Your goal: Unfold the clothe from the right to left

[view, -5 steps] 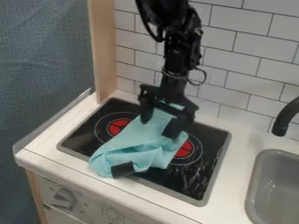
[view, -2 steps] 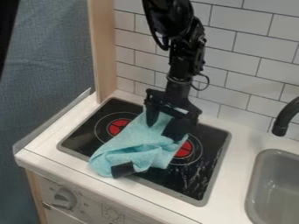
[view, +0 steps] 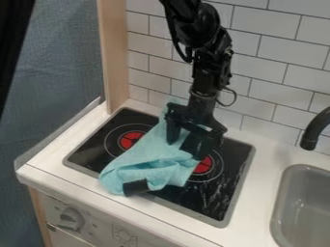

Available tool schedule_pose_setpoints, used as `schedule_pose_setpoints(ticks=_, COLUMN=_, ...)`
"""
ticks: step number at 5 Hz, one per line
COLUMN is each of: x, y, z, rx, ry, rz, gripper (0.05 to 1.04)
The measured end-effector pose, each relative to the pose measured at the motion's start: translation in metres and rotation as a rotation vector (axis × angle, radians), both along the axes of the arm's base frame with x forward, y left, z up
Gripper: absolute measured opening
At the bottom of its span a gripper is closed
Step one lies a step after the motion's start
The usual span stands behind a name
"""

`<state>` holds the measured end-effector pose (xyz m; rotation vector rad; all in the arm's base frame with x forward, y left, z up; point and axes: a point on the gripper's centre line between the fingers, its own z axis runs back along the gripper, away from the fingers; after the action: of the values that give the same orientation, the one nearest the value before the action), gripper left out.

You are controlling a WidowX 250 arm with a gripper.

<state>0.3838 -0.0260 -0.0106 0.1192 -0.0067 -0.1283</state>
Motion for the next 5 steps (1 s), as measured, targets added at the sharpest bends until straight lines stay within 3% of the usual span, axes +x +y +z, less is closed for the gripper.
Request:
schedule_pose_setpoints(ticks=2, x=0.001, y=0.003, z=-0.008, rx=0.020, ry=0.005, rz=0.012, gripper=0.392)
schedule_pose_setpoints(ticks=3, x=0.001, y=0.005, z=-0.008, rx=0.032, ry=0.002, rz=0.023, gripper=0.215)
schedule_pose_setpoints(ticks=4, x=0.000, y=0.008, z=-0.008, rx=0.023, ry=0.011, rz=0.038, gripper=0.116)
schedule_pose_setpoints(ticks=5, x=0.002, y=0.014, z=-0.002, rx=-0.003, ry=-0.001, rz=0.052, gripper=0.083)
